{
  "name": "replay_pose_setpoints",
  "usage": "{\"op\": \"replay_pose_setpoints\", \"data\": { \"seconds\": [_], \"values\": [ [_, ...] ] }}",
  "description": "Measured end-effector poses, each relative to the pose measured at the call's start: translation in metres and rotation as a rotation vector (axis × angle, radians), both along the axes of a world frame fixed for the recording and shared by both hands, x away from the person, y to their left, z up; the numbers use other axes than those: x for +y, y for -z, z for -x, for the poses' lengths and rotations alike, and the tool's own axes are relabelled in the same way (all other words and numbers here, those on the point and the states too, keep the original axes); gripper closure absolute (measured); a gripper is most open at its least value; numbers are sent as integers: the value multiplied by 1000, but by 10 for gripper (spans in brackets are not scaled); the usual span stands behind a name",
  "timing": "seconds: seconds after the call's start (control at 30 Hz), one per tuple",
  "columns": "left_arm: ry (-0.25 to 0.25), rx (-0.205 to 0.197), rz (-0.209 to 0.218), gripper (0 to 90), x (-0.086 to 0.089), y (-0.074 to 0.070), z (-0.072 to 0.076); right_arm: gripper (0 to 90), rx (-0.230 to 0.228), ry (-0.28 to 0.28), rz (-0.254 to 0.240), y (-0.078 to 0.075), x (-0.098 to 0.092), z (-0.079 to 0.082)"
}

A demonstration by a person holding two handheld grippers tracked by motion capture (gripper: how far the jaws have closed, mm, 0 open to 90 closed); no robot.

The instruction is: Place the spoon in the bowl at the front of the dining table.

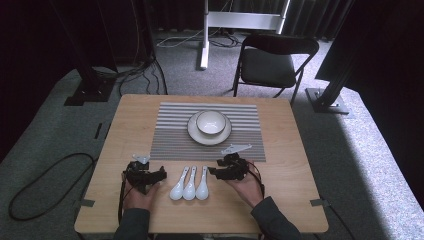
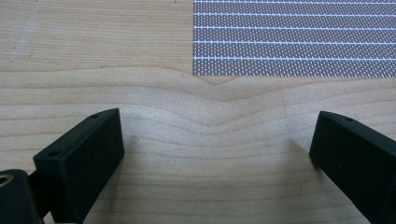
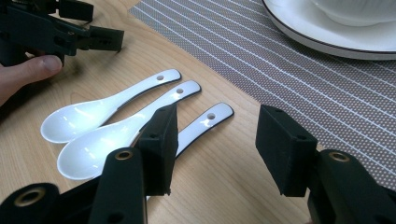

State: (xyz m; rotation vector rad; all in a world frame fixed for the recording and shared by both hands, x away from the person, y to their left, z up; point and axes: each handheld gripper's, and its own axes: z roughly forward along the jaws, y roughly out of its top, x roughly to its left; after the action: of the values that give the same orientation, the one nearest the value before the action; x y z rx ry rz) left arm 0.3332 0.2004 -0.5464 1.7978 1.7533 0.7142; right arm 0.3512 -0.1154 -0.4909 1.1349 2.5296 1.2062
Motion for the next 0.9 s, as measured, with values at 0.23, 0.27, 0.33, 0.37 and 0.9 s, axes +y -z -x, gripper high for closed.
{"op": "replay_pose_setpoints", "data": {
  "seconds": [0.23,0.27,0.33,0.37,0.9],
  "values": [
    [1,1,-1,33,0,0,0,480,6,-4,4,5,4,0],
    [1,3,-1,34,0,0,0,480,8,-5,5,6,5,0],
    [1,3,-1,34,0,0,0,480,9,-10,6,7,7,0],
    [1,3,-1,33,0,0,0,479,6,-15,10,8,9,0],
    [0,1,-2,33,0,0,0,476,13,-26,46,20,28,2]
  ]
}}
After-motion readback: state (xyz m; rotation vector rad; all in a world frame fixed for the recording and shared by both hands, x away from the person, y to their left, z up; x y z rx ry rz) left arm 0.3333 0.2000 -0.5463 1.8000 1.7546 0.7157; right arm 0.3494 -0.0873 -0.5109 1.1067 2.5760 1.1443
